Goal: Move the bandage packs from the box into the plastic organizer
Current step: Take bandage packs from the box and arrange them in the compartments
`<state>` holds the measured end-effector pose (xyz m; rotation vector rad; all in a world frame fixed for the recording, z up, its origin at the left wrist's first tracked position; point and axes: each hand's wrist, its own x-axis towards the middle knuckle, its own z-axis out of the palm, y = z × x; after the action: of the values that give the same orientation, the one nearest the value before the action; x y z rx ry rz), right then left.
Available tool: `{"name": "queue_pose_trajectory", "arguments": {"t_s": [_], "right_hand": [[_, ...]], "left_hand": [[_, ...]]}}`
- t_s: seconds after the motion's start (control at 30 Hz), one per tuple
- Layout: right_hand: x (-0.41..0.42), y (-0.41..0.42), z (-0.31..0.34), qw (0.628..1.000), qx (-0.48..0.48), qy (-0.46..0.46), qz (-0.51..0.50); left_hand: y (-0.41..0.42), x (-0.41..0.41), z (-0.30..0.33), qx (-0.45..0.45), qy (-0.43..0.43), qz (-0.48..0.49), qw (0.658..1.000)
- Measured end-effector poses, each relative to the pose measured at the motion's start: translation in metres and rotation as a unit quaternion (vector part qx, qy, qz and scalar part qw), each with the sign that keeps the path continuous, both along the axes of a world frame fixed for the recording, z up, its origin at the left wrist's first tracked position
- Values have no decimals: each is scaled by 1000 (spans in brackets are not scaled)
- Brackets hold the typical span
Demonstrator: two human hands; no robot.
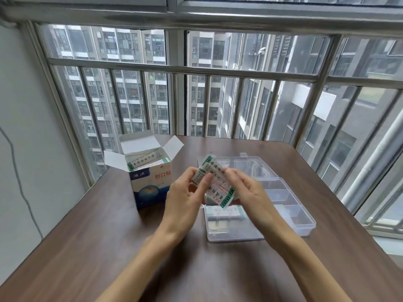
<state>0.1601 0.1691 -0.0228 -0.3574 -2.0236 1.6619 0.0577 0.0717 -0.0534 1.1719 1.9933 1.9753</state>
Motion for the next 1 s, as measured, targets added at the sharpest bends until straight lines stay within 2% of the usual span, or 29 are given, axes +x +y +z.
{"name": "queue_pose_trajectory", "arguments": {"t_s": [0.13, 0.27, 0.4, 0.57, 0.67, 0.77, 0.93, 1.0], "right_hand": [[-3, -10, -15, 980, 199, 6, -19], [-3, -1, -15, 986, 163, -18, -23], [1, 29, -8, 978, 152, -142, 18], [-5, 36, -5, 934, 273, -231, 1], [-10, 34, 2, 878, 382, -286, -20], [-10, 36, 10, 864, 388, -320, -26], [-15, 38, 17, 819, 406, -397, 80], [-19, 38, 19, 813, 405, -407, 95]], "left_hand": [[3, -3, -10, -51, 39, 71, 995], [0, -4, -6, -131, 55, 110, 984], [-9, -8, -1, -181, 117, 138, 967], [-17, -13, -4, -253, 178, 116, 944], [-16, -12, -7, -272, 195, 108, 936], [-17, -14, -10, -273, 194, 99, 937], [-15, -15, -12, -289, 190, 83, 935], [-15, -14, -11, -296, 196, 70, 932]]}}
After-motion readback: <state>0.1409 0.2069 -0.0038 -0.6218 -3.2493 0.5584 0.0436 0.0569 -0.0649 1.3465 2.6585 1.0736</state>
